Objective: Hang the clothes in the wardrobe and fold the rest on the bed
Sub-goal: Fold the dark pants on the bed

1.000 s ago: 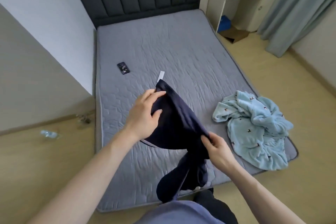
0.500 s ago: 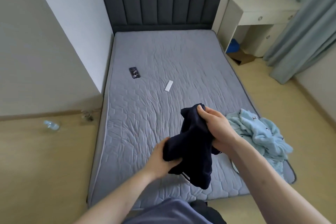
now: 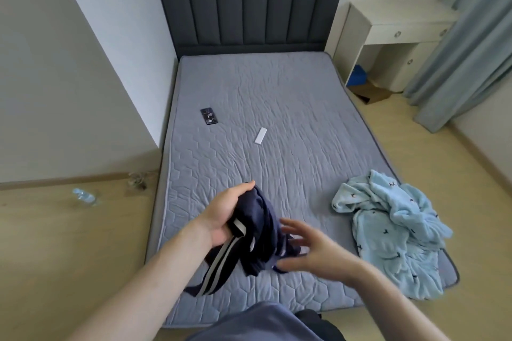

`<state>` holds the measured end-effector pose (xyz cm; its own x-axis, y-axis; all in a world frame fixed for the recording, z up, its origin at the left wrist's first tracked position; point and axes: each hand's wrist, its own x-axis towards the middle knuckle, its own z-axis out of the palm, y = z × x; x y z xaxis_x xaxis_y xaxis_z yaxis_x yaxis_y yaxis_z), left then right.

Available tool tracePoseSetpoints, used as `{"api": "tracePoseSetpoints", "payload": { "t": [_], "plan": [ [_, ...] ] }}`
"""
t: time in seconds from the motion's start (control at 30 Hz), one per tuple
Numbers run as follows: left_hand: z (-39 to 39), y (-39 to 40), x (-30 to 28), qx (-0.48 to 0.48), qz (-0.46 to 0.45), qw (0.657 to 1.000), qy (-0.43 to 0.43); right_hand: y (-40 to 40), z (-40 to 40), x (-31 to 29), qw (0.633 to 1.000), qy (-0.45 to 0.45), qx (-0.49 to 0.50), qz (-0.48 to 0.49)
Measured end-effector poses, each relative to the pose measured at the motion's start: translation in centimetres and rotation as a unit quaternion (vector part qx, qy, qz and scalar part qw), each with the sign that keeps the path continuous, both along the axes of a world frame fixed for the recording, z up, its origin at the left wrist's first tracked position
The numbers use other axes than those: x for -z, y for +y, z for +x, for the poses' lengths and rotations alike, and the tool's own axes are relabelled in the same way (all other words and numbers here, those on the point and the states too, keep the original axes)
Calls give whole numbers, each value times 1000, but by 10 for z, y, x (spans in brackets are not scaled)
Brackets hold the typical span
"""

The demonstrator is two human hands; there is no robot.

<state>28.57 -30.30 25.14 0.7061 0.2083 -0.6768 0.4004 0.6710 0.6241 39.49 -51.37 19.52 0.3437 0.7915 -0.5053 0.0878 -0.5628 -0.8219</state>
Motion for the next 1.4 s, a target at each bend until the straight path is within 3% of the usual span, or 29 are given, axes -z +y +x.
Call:
{"api": "tracePoseSetpoints", "payload": {
  "t": [0.13, 0.3, 0.47, 0.6, 0.7, 0.8, 1.0, 1.1, 1.17, 1.2, 1.27, 1.3, 1.33, 1.4],
  "plan": [
    [0, 3, -12, 24, -33, 999, -22, 25, -26, 24, 996, -80, -25, 38],
    [-9, 18, -30, 3, -17, 997, -72, 45, -34, 45, 979, -197, 26, 31],
    [-36, 37, -48, 29, 23, 992, -120, 45, -21, 55, 965, -253, 65, 33],
    [-58, 59, -57, -5, 80, 990, -116, 33, 6, 49, 967, -227, 114, 35],
    [-62, 60, -60, -67, 34, 992, -99, 34, 8, 45, 974, -225, 2, 18],
    [-53, 45, -71, -53, 22, 991, -124, 55, -17, 49, 972, -216, -90, 22],
    [-42, 37, -98, 33, 25, 982, -184, 77, -47, 51, 961, -253, 2, 113],
    [-50, 60, -95, 29, 133, 979, -152, 67, -28, 42, 971, -196, 91, 103],
    [-56, 82, -80, -25, 294, 951, -95, 58, -10, 30, 967, -204, 126, 91],
    [-59, 92, -67, -41, 414, 908, -40, 54, -1, 21, 962, -215, 143, 93],
    [-67, 105, -42, -9, 639, 760, 115, 50, 15, 1, 955, -230, 158, 106],
    [-70, 104, -32, 26, 695, 700, 163, 50, 21, -11, 953, -233, 154, 115],
    [-71, 99, -21, 61, 713, 677, 173, 53, 24, -23, 954, -234, 141, 123],
    [-71, 80, -2, 142, 684, 706, 120, 61, 25, -43, 958, -240, 108, 115]
  ]
}}
